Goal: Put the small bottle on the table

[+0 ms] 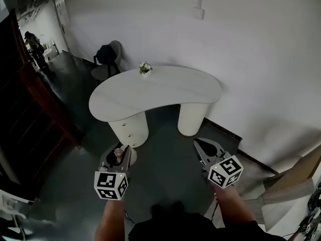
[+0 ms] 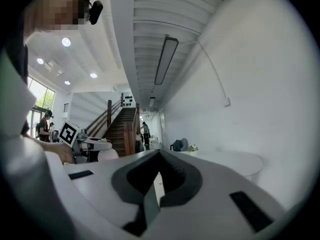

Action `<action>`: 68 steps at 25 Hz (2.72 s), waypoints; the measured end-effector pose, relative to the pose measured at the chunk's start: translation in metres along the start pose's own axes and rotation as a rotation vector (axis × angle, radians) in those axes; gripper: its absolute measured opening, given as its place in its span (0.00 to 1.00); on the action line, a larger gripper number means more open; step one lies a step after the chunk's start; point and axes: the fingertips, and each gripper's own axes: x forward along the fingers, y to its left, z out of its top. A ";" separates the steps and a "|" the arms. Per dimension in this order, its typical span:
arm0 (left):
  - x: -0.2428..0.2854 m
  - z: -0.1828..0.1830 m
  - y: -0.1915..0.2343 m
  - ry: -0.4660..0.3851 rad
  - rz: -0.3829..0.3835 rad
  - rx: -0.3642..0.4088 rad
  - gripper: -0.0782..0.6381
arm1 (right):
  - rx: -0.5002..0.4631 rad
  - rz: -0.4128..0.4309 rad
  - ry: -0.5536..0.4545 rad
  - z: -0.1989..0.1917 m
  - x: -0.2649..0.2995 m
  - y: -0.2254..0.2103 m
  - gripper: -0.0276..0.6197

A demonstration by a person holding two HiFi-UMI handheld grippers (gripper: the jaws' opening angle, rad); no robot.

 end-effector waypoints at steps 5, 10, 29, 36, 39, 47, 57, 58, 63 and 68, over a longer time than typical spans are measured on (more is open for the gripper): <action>-0.001 0.000 0.001 -0.001 -0.005 0.002 0.30 | -0.008 -0.001 -0.011 0.000 0.001 0.005 0.06; 0.000 0.000 0.001 -0.001 0.004 0.002 0.30 | 0.029 -0.004 -0.026 -0.002 -0.001 -0.002 0.06; 0.053 0.010 -0.060 0.013 -0.040 0.012 0.30 | 0.059 -0.098 0.011 -0.016 -0.053 -0.070 0.06; 0.071 0.011 -0.096 0.020 -0.086 0.000 0.30 | 0.091 -0.100 0.022 -0.027 -0.078 -0.086 0.06; 0.082 0.014 -0.106 0.017 -0.110 0.008 0.30 | 0.098 -0.113 0.022 -0.030 -0.082 -0.095 0.06; 0.135 0.022 -0.116 0.001 -0.178 0.009 0.30 | 0.102 -0.152 0.048 -0.029 -0.073 -0.129 0.06; 0.222 0.019 -0.094 0.003 -0.235 0.006 0.30 | 0.139 -0.229 0.114 -0.047 -0.025 -0.191 0.06; 0.232 0.019 -0.088 0.005 -0.236 0.003 0.30 | 0.140 -0.228 0.120 -0.046 -0.016 -0.196 0.06; 0.282 0.025 -0.066 0.013 -0.249 0.019 0.30 | 0.133 -0.236 0.144 -0.034 0.025 -0.225 0.06; 0.325 0.029 -0.042 0.008 -0.256 0.023 0.30 | 0.120 -0.246 0.170 -0.028 0.065 -0.252 0.06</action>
